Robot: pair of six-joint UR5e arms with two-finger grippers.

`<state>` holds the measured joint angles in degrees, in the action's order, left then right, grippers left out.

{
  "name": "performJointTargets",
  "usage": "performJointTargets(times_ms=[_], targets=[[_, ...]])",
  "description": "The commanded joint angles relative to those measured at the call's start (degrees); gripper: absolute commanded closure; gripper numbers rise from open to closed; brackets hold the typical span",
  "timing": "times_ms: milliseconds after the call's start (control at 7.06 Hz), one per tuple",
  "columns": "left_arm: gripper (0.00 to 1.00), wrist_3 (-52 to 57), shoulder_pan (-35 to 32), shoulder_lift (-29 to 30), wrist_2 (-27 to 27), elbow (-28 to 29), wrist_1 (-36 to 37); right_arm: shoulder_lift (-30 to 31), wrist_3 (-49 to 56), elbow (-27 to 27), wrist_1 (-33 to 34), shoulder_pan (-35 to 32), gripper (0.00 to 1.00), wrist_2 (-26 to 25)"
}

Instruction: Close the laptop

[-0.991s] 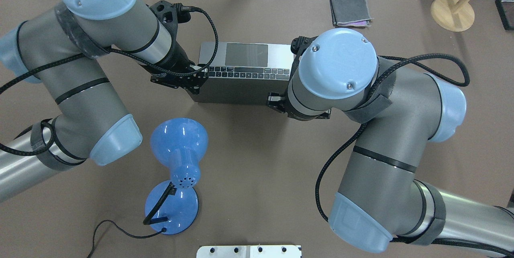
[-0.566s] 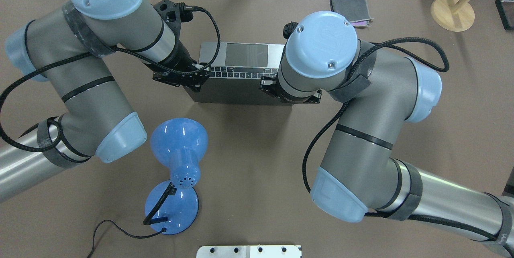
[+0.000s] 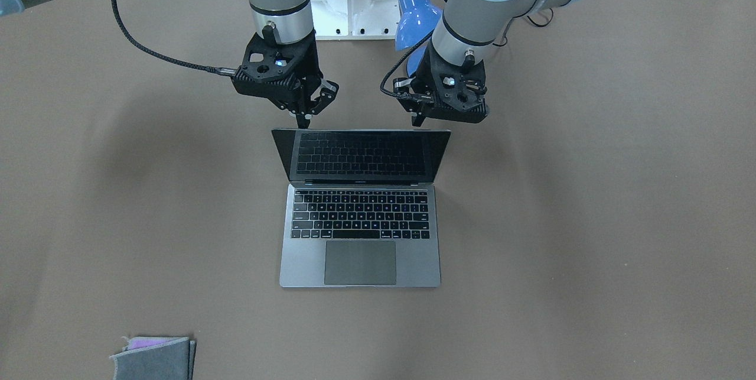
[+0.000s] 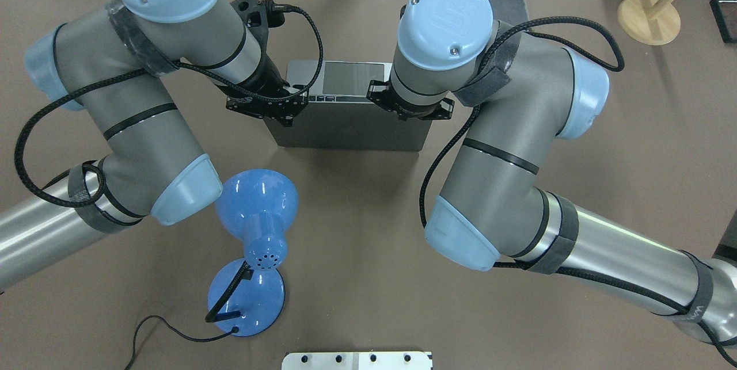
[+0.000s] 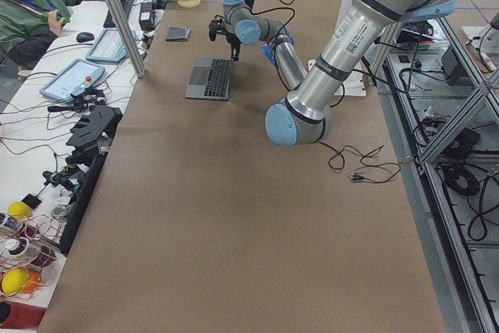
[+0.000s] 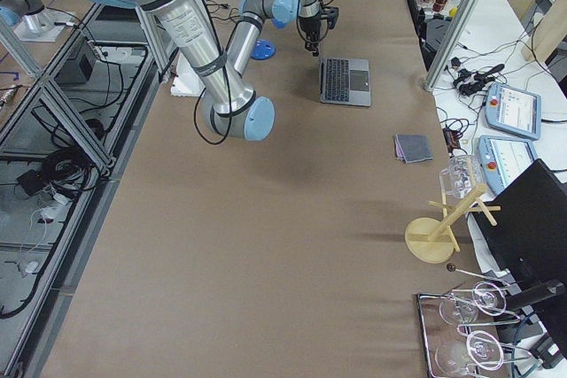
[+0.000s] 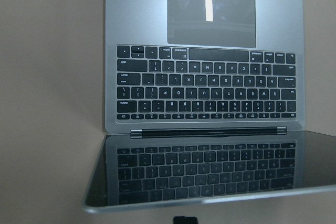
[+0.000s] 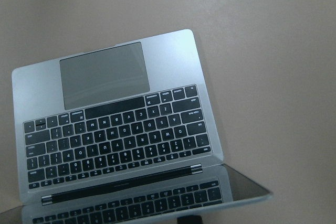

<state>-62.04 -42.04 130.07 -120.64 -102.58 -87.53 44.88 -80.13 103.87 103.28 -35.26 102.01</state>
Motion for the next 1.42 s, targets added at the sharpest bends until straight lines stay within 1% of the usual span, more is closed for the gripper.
performJointTargets(times_ms=[0, 283, 425, 566, 850, 991, 1133, 1274], targets=[[1.0, 0.8, -0.1, 1.2, 0.9, 1.7, -0.1, -0.1, 0.2, -2.5, -2.5, -0.6, 1.0, 0.1], [1.0, 3.1, -0.8, 2.4, 1.1, 4.2, -0.3, -2.1, 1.0, -5.7, -2.8, -1.7, 1.0, 0.3], [1.0, 3.8, -1.3, 3.8, 1.2, 6.5, -0.6, -2.2, 1.3, -7.1, -4.1, -2.2, 1.0, 0.4], [1.0, 4.4, -1.9, 5.0, 1.2, 8.2, -0.8, -2.2, 1.5, -8.4, -5.4, -3.0, 1.0, 1.7], [1.0, 5.8, -3.1, 6.9, 1.5, 11.4, -1.1, -2.2, 2.8, -9.7, -5.8, -4.0, 1.0, 2.1], [1.0, 6.4, -4.2, 7.4, 1.5, 13.6, -2.7, -2.2, 3.5, -9.9, -5.8, -4.3, 1.0, 2.1], [1.0, 6.4, -4.8, 8.4, 1.5, 17.0, -5.5, -3.3, 3.6, -12.0, -6.2, -4.7, 1.0, 2.3], [1.0, 6.4, -5.2, 9.7, 1.5, 20.3, -7.5, -4.6, 3.5, -15.6, -9.2, -5.0, 1.0, 2.3]])
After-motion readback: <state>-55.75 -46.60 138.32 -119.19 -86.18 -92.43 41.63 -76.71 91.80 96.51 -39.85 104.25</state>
